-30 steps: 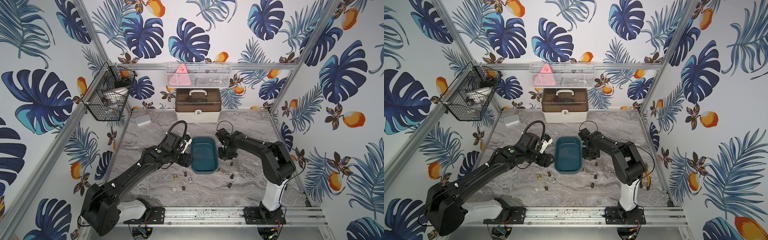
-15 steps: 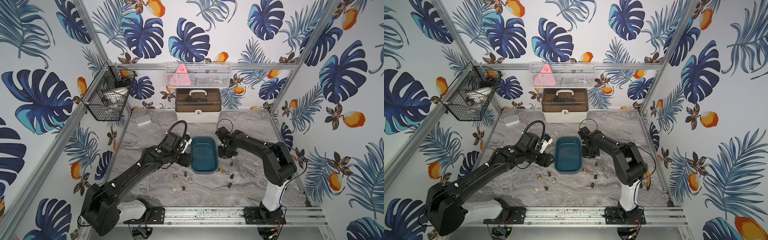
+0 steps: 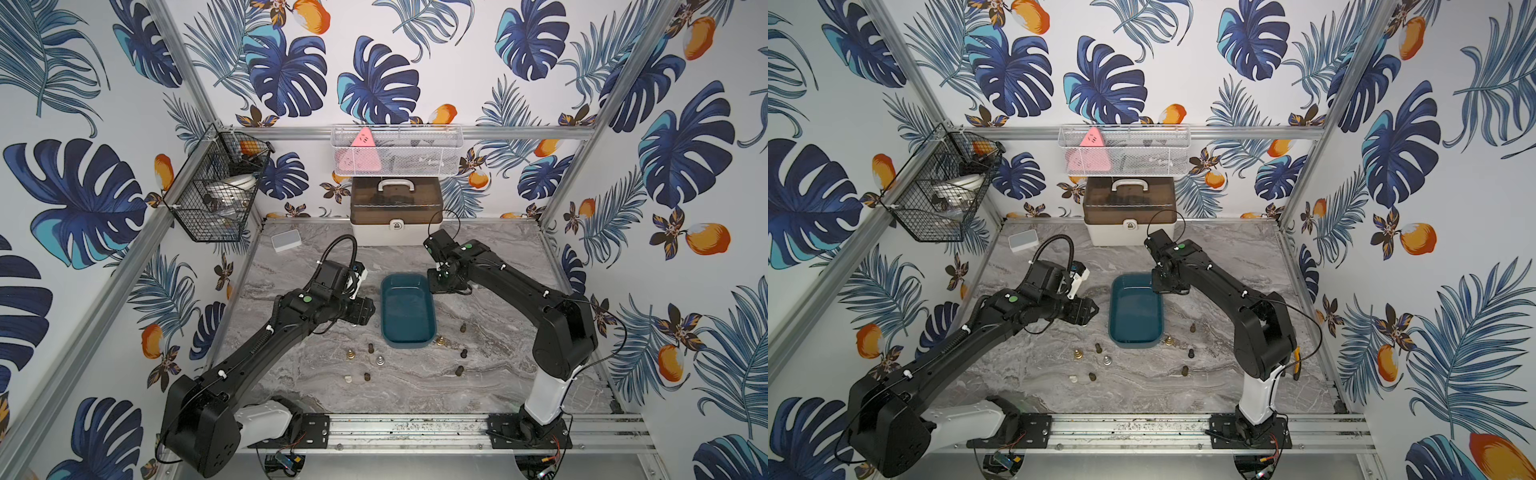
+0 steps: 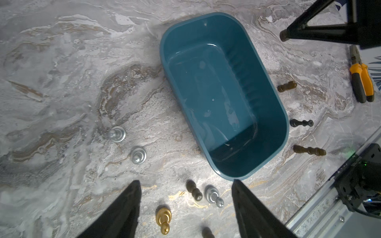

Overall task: Put the chess pieces into the storage box
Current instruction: Pick up the chess piece at the center of the board, then place the chess piece in the storage box.

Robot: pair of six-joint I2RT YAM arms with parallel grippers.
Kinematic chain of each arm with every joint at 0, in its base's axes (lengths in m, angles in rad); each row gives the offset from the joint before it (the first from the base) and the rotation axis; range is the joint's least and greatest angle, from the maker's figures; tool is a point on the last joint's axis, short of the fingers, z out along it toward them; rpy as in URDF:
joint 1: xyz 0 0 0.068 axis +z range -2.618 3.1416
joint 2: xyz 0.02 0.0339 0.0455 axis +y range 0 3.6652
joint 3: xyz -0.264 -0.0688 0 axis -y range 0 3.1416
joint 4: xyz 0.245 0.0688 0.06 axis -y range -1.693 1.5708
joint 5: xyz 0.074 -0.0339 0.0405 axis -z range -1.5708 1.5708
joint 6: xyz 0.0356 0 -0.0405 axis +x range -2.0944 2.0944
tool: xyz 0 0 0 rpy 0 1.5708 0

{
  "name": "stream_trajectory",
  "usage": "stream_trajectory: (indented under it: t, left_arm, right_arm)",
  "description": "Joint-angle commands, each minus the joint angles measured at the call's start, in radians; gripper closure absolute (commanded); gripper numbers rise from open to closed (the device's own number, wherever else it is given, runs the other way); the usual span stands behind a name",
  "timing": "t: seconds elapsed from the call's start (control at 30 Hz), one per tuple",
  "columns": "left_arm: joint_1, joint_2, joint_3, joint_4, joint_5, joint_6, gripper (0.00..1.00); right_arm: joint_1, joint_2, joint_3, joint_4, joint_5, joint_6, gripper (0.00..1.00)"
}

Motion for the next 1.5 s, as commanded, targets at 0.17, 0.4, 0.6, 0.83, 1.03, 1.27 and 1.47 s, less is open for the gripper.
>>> stream_trajectory:
  t: [0.17,0.4,0.6,0.83,1.03,1.27,1.47]
  left_arm:
    - [0.028,0.002,0.002,-0.016,-0.041,-0.013,0.27]
    - [0.031,-0.006,-0.003,-0.015,-0.05,-0.013,0.27]
    - [0.034,-0.002,0.0,-0.022,-0.051,-0.013,0.27]
    - [0.04,-0.009,-0.006,-0.019,-0.051,-0.015,0.27]
    - [0.043,0.0,-0.004,-0.029,-0.057,-0.016,0.27]
    - [0.046,0.006,-0.004,-0.029,-0.056,-0.018,0.26]
    - [0.047,0.01,-0.003,-0.028,-0.047,-0.019,0.26]
  right_arm:
    - [0.118,0.262,0.273,-0.065,-0.049,-0.03,0.88]
    - [0.137,0.421,0.414,-0.063,-0.054,-0.057,0.88]
    - [0.138,0.519,0.501,-0.102,-0.042,-0.082,0.88]
    - [0.142,0.581,0.562,-0.136,-0.022,-0.095,0.88]
    - [0.142,0.615,0.586,-0.138,-0.009,-0.101,0.88]
    - [0.142,0.623,0.59,-0.137,-0.003,-0.1,0.85]
    - [0.142,0.619,0.585,-0.128,0.005,-0.097,0.76]
